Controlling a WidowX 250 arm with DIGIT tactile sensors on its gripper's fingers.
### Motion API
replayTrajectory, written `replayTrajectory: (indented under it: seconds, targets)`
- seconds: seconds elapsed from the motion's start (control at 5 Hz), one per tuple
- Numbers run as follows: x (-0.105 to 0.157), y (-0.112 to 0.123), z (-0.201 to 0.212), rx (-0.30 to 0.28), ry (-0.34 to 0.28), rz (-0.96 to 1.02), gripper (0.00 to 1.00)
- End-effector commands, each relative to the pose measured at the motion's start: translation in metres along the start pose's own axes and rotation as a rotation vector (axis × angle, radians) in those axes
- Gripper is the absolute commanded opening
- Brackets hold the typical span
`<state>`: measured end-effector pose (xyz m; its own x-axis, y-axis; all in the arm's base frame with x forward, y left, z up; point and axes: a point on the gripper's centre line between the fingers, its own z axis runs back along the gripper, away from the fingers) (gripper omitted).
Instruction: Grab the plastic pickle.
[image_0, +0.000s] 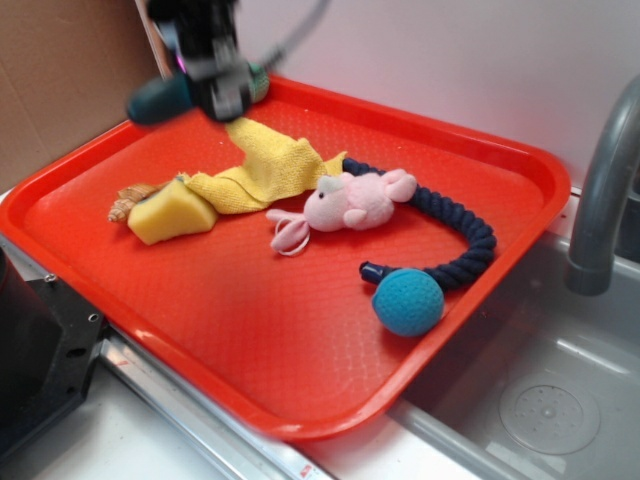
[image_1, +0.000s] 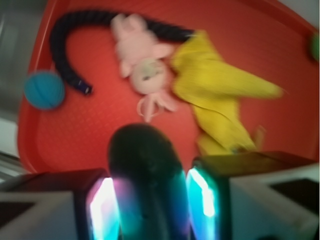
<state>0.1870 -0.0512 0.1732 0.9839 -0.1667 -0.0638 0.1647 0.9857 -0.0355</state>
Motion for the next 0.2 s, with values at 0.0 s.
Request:
replayTrajectory:
  seconds: [0.0]
  targets:
    - [-0.0341,0.0309,0.0488,-0.02,-0.127,0.179,0.0]
